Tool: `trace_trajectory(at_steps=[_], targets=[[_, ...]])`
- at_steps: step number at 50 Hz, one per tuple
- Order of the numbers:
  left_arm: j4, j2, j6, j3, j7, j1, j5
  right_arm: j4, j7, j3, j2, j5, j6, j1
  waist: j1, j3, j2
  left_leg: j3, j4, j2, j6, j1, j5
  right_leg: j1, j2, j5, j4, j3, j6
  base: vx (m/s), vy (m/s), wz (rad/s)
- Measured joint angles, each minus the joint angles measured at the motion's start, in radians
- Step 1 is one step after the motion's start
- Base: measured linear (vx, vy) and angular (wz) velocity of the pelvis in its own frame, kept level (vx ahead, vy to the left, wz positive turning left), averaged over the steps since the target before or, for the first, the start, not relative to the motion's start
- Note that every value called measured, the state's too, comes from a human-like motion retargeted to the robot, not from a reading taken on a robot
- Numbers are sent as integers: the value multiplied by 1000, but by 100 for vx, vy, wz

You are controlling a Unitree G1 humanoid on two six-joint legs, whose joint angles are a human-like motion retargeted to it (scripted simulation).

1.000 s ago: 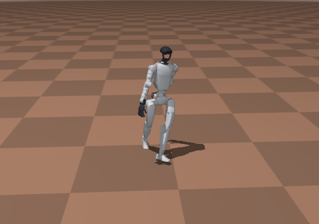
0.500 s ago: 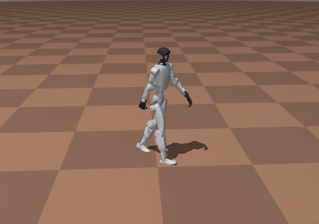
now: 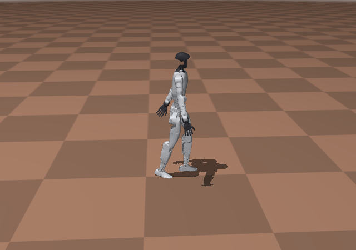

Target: Walk run

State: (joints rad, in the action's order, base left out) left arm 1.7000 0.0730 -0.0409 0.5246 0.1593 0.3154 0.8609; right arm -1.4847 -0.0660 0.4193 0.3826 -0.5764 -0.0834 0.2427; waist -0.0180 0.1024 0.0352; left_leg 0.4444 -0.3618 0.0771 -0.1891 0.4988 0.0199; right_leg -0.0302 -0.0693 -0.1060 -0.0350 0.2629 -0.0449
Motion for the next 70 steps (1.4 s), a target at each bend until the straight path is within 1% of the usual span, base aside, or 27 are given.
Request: trace_trajectory(at_steps=[3,7,10,12,15,17,19,24,28,33,35,36,37,40,42,44,45,48,53,55,57,60,62,65,67,68,70], targets=[[0,-8,36,28,-18,43,-1,34,13,39,12,32,-14,16,13,-12,-18,49,281,74,30,-19,32,-73,49,-34,8,49,-27,75,-23,80],[0,-32,89,65,-4,79,-84,15,18,58,1,46,-13,13,21,-6,2,56,406,140,-72,-75,22,-136,59,9,-31,84,-86,84,-23,53],[0,-60,94,147,29,79,-183,-24,1,48,-36,13,-18,-22,86,10,35,92,339,84,-73,-113,-6,-157,53,206,-113,16,-143,103,-38,-62],[0,-66,58,195,78,51,-283,-44,-18,38,-62,-38,-18,-62,66,34,32,33,288,64,-73,-134,78,-123,59,418,-236,27,-152,111,-26,50],[0,-60,19,262,151,-48,-444,-72,-17,32,-110,-111,-4,-127,50,34,-44,-77,209,-2,-73,-155,147,-7,100,623,-539,10,-114,69,10,108],[0,-41,-6,262,157,-143,-521,-112,-15,39,-126,-126,-3,-175,74,29,-87,-146,217,-7,-73,-202,163,79,155,538,-676,-85,-109,82,5,135],[-25,-16,-50,211,172,-236,-578,-153,-34,43,-144,-131,-3,-226,108,27,-101,-198,242,8,-73,-250,163,147,156,400,-739,-125,-85,67,4,138],[-282,-7,-125,63,204,-395,-476,-215,-93,71,-207,-136,-4,-342,14,35,-131,-464,268,76,-73,-320,137,319,45,169,-676,-77,-12,61,-6,314],[-401,60,-201,-47,226,-501,-378,-215,-129,42,-245,-108,13,-417,-89,47,-119,-638,238,149,-73,-354,138,407,-10,159,-415,-150,-5,58,-24,305],[-455,124,-235,-137,194,-572,-304,-215,-169,10,-265,-119,24,-441,-114,10,-47,-742,201,233,-73,-466,153,428,-10,139,-64,-393,-18,61,-33,178],[-454,126,-238,-144,165,-573,-288,-215,-159,-1,-259,-128,24,-434,-123,-12,-35,-771,175,245,-73,-514,159,420,-7,112,28,-455,-167,61,-30,115],[-446,125,-235,-139,153,-562,-283,-215,-148,-8,-252,-129,27,-428,-125,-17,-31,-773,164,245,-73,-537,159,417,-2,110,40,-461,-193,78,-38,93],[-435,122,-231,-130,142,-550,-277,-215,-136,-16,-244,-129,33,-421,-126,-18,-27,-770,157,246,-73,-556,154,412,5,119,43,-468,-199,86,-40,58],[-370,96,-207,-94,116,-487,-260,-215,-93,-26,-212,-117,65,-395,-125,12,-17,-735,133,267,-73,-588,90,386,25,201,-25,-491,-127,84,-19,70],[-295,70,-182,-83,105,-434,-240,-215,-60,-2,-192,-102,74,-390,-169,25,-41,-738,54,281,-67,-606,-22,351,-13,222,-51,-415,-135,96,1,157],[-203,39,-131,-71,78,-399,-200,-215,-43,25,-168,-63,72,-370,-147,33,-70,-656,-58,271,3,-558,-210,327,-31,146,-99,-388,-133,74,-4,128],[-159,26,-95,-66,58,-383,-177,-215,-45,38,-159,-37,69,-358,-145,33,-80,-607,-140,244,74,-515,-306,319,-38,127,-114,-373,-122,75,-23,162],[-38,23,-13,-61,-24,-324,-184,-215,-55,35,-140,13,80,-309,-162,52,-52,-365,-348,113,264,-390,-445,260,-96,79,-106,-229,-85,62,-25,189],[-3,18,10,-41,9,-185,-138,-189,-38,41,-107,-18,76,-186,-106,39,8,-168,-532,32,100,-188,-208,166,-121,21,-86,-107,-60,48,-25,120],[-10,14,1,-30,10,-132,-103,-128,-36,29,-93,-22,70,-165,-55,32,21,-158,-535,38,69,-86,-130,135,-112,7,-68,-72,-55,67,-22,61],[-14,21,-8,-26,-4,-87,-91,-68,-23,22,-81,-19,60,-150,-9,26,26,-178,-473,49,78,-6,-67,99,-88,-13,-51,-35,-53,53,-20,76],[-8,33,-6,-15,-25,-32,-98,10,11,28,-63,-5,43,-128,36,19,28,-101,-298,-5,23,68,32,36,-53,-44,-19,43,-63,61,-19,106],[0,33,4,6,-36,-8,-113,48,19,47,-56,4,33,-113,62,13,23,-1,-138,-43,22,82,48,-3,-25,-60,-5,81,-73,72,-14,99],[0,25,24,31,-32,26,-167,83,5,64,-58,33,12,-94,68,5,3,62,88,3,47,76,99,-67,29,-52,11,157,-93,76,-12,114],[0,9,10,56,-33,42,-220,84,-2,66,-71,63,-4,-83,61,0,7,93,173,45,0,46,96,-106,44,-18,7,194,-113,75,-14,103],[0,-5,-9,72,-41,48,-251,78,-6,62,-79,79,-13,-78,63,0,25,108,187,60,-54,26,78,-120,32,8,-3,201,-128,88,-26,39],[0,-33,-61,115,-51,62,-315,60,-20,49,-105,102,-31,-76,108,-2,77,161,174,44,-73,-38,98,-150,2,92,-41,163,-145,107,-44,-40]])
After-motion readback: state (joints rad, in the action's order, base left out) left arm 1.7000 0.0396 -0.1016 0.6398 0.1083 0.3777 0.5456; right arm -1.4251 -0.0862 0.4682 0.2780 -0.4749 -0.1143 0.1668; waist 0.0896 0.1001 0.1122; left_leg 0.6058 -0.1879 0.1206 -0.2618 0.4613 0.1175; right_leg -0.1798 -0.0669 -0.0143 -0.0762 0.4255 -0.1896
